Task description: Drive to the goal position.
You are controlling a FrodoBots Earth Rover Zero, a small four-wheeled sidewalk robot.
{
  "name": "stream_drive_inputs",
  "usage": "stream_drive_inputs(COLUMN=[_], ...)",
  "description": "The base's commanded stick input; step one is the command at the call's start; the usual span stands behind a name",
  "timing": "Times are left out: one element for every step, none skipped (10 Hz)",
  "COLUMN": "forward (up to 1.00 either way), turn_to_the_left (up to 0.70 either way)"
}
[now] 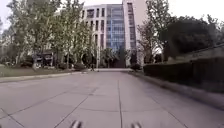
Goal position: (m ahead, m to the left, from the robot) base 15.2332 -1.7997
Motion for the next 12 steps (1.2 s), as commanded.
stream_drive_inputs(forward=[0.7,0.7,0.7,0.7,0.7,0.7,0.7,0.7,0.7,0.7,0.7,0.7], turn_to_the_left=[-0.09,0.0,0.0,0.0,0.0,0.0,-0.08,-0.02,0.0,0.0,-0.03,-0.01])
